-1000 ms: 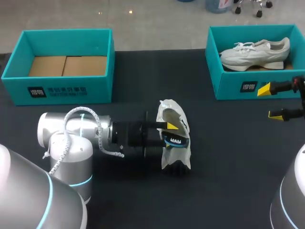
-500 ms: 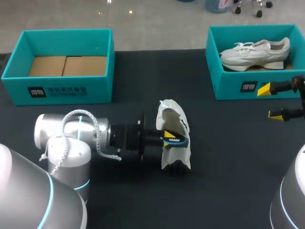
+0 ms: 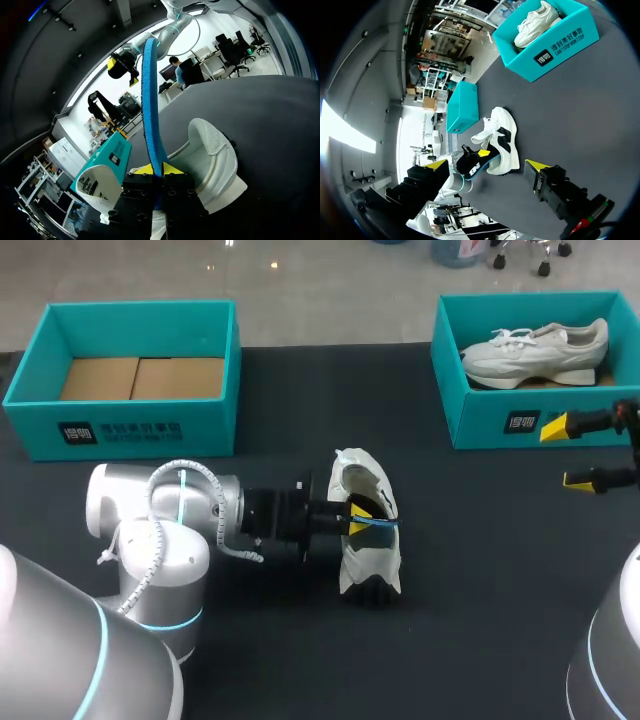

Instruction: Take the shoe out of the shoebox, open the shoe tongue, remove and reinsert the insole, then place the shoe into the shoebox

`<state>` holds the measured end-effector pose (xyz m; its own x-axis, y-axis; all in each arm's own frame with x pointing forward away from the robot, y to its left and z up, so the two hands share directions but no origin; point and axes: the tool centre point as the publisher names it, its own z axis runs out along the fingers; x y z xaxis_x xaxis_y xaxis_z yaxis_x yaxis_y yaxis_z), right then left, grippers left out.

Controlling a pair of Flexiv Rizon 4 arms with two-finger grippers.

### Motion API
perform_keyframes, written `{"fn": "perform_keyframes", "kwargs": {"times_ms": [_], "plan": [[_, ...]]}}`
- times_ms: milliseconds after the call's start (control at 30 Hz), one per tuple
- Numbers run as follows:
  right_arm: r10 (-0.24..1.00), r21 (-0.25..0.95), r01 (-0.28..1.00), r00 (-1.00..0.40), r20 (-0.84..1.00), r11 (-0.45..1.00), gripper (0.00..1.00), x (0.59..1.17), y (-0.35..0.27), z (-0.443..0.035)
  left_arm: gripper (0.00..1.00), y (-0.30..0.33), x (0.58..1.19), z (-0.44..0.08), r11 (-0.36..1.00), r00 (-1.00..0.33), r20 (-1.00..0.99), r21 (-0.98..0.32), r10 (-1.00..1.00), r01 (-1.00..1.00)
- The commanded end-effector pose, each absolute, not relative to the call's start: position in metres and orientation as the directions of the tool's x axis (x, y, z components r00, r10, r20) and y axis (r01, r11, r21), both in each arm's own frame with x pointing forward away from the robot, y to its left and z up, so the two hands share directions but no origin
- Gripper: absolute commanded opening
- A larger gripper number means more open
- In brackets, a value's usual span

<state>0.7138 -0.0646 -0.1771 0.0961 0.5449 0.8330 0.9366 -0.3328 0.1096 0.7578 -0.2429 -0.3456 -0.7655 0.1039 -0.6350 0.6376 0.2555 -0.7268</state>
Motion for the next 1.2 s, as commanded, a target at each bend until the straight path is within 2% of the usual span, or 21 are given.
{"fn": "perform_keyframes", "kwargs": {"times_ms": [33, 100, 167, 233, 300, 433, 500, 533, 1167, 1200], "plan": [[0.547, 0.110, 0.936, 0.098, 0.831, -0.335, 1.00, 0.712, -0.065, -0.177, 0.00, -0.246, 0.759, -0.350, 0.273, -0.775, -0.624, -0.733, 0.096, 0.623], [0.547, 0.110, 0.936, 0.098, 0.831, -0.335, 1.00, 0.712, -0.065, -0.177, 0.00, -0.246, 0.756, -0.349, 0.268, -0.779, -0.621, -0.738, 0.091, 0.619], [0.547, 0.110, 0.936, 0.098, 0.831, -0.335, 1.00, 0.712, -0.065, -0.177, 0.41, -0.247, 0.749, -0.344, 0.252, -0.778, -0.622, -0.741, 0.091, 0.622], [0.547, 0.110, 0.936, 0.098, 0.831, -0.335, 1.00, 0.712, -0.065, -0.177, 0.45, -0.246, 0.741, -0.336, 0.238, -0.769, -0.632, -0.736, 0.090, 0.633], [0.547, 0.110, 0.936, 0.098, 0.831, -0.335, 1.00, 0.712, -0.065, -0.177, 0.42, -0.245, 0.734, -0.328, 0.225, -0.761, -0.642, -0.731, 0.092, 0.644], [0.547, 0.110, 0.936, 0.098, 0.831, -0.335, 1.00, 0.712, -0.065, -0.177, 0.27, -0.244, 0.728, -0.326, 0.224, -0.755, -0.648, -0.724, 0.105, 0.653], [0.547, 0.110, 0.936, 0.098, 0.831, -0.335, 1.00, 0.712, -0.065, -0.177, 0.15, -0.244, 0.730, -0.330, 0.229, -0.757, -0.644, -0.725, 0.109, 0.649], [0.547, 0.110, 0.936, 0.098, 0.831, -0.335, 1.00, 0.712, -0.065, -0.177, 0.00, -0.244, 0.731, -0.332, 0.233, -0.759, -0.641, -0.726, 0.110, 0.647], [0.547, 0.110, 0.936, 0.098, 0.831, -0.335, 1.00, 0.712, -0.065, -0.177, 0.00, -0.257, 0.769, -0.356, 0.305, -0.745, -0.654, -0.688, 0.134, 0.658], [0.547, 0.110, 0.936, 0.098, 0.831, -0.335, 1.00, 0.712, -0.065, -0.177, 0.02, -0.256, 0.768, -0.354, 0.302, -0.746, -0.654, -0.691, 0.127, 0.657]]}}
